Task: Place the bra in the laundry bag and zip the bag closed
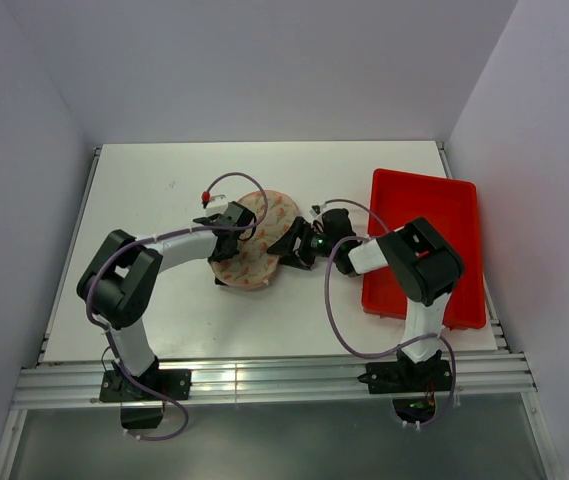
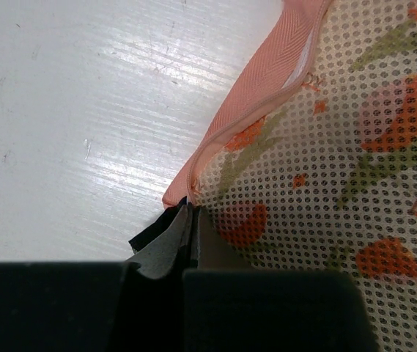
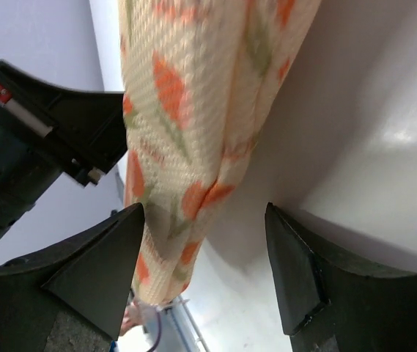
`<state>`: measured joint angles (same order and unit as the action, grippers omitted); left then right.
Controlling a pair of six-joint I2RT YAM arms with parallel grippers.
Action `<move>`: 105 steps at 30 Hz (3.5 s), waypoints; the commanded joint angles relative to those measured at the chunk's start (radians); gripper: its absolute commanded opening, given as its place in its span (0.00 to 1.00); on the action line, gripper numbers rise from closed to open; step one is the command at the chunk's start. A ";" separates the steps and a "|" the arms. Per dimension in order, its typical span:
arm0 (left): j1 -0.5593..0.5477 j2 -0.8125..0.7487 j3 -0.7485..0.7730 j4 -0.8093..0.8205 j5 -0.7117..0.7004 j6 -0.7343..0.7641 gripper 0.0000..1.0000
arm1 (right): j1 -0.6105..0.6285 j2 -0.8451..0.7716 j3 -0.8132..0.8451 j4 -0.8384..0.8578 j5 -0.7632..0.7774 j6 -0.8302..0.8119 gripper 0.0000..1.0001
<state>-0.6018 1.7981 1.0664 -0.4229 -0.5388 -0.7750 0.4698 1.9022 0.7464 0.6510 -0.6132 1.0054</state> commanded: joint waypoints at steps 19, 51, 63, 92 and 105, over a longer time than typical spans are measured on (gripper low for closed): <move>0.002 0.079 -0.003 0.024 0.102 0.010 0.00 | 0.127 -0.094 -0.058 0.030 0.090 0.136 0.75; 0.000 0.083 0.000 0.058 0.017 0.129 0.00 | 0.056 -0.037 0.156 -0.139 0.116 -0.033 0.19; 0.002 -0.008 0.224 -0.048 0.005 0.158 0.30 | 0.093 -0.147 0.045 -0.149 0.257 0.087 0.00; -0.193 -0.684 -0.500 0.518 0.306 -0.170 0.78 | 0.222 -0.201 0.179 -0.478 0.487 0.283 0.00; -0.191 -0.678 -0.493 0.391 0.318 -0.408 0.80 | 0.222 -0.201 0.162 -0.429 0.475 0.279 0.00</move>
<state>-0.7918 1.1362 0.5537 0.0288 -0.2249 -1.0973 0.6846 1.6993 0.9081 0.1459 -0.1329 1.2747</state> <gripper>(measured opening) 0.808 0.105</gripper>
